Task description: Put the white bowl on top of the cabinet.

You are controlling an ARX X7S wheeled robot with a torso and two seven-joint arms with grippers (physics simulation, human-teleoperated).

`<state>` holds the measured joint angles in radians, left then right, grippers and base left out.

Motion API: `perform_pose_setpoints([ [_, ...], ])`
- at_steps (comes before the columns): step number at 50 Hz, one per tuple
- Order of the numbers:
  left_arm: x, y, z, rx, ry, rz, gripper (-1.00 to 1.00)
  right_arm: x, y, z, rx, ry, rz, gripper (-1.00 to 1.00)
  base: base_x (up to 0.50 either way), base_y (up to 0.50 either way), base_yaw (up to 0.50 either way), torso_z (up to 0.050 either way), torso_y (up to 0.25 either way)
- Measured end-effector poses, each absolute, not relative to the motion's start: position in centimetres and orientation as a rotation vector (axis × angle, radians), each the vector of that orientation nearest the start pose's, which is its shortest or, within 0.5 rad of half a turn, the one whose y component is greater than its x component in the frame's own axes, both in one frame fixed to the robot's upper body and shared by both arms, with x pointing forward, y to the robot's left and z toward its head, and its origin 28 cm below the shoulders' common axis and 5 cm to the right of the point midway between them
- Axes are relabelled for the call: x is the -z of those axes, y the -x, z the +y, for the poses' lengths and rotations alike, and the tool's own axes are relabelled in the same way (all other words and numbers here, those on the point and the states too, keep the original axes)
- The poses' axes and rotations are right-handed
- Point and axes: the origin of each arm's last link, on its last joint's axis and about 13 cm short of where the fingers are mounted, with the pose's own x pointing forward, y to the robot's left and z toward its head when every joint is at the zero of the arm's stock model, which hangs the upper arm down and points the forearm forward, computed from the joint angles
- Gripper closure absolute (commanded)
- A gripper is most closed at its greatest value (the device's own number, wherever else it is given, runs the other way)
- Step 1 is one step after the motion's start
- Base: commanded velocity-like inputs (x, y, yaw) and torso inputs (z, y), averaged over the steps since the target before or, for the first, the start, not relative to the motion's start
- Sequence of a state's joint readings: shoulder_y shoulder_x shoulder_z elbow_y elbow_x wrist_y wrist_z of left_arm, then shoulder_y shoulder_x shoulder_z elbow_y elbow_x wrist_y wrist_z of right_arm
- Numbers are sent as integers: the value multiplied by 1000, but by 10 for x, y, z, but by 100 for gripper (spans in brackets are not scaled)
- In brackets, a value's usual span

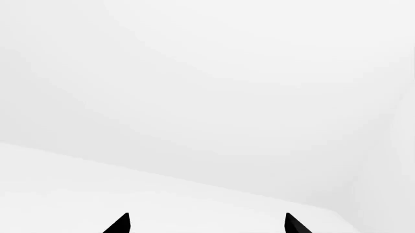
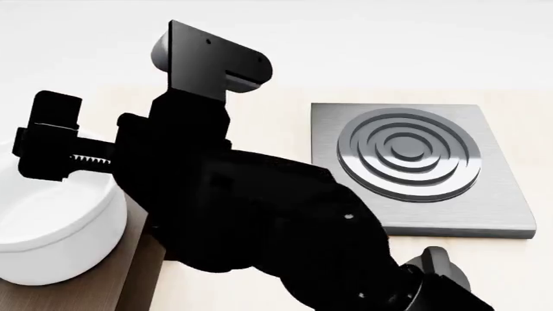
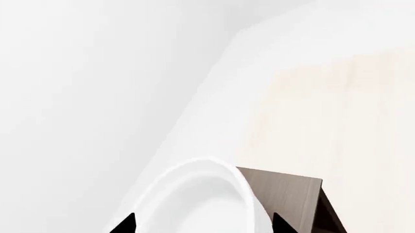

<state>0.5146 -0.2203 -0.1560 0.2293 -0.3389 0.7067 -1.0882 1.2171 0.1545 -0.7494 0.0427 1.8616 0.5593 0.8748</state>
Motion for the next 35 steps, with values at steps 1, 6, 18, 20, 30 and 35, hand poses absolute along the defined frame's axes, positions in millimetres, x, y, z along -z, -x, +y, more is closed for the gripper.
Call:
perform_pose_setpoints([
  [1, -43, -93, 282, -1197, 280, -396, -100, -288, -278, 30, -621, -473, 451, -100, 0, 0, 0, 0, 0],
  [6, -43, -93, 282, -1197, 280, -396, -100, -293, -272, 26, -619, -470, 411, -100, 0, 0, 0, 0, 0],
  [18, -43, -93, 282, -1196, 279, -395, -100, -305, -253, 8, -582, -459, 294, -100, 0, 0, 0, 0, 0],
  [20, -43, -93, 282, -1195, 278, -395, -100, -308, -249, 5, -574, -455, 272, -100, 0, 0, 0, 0, 0],
  [30, -43, -93, 281, -1195, 278, -395, -100, -324, -222, -10, -526, -407, 126, -100, 0, 0, 0, 0, 0],
  [35, -43, -93, 281, -1194, 278, -394, -100, -330, -208, -17, -496, -366, 50, -100, 0, 0, 0, 0, 0],
])
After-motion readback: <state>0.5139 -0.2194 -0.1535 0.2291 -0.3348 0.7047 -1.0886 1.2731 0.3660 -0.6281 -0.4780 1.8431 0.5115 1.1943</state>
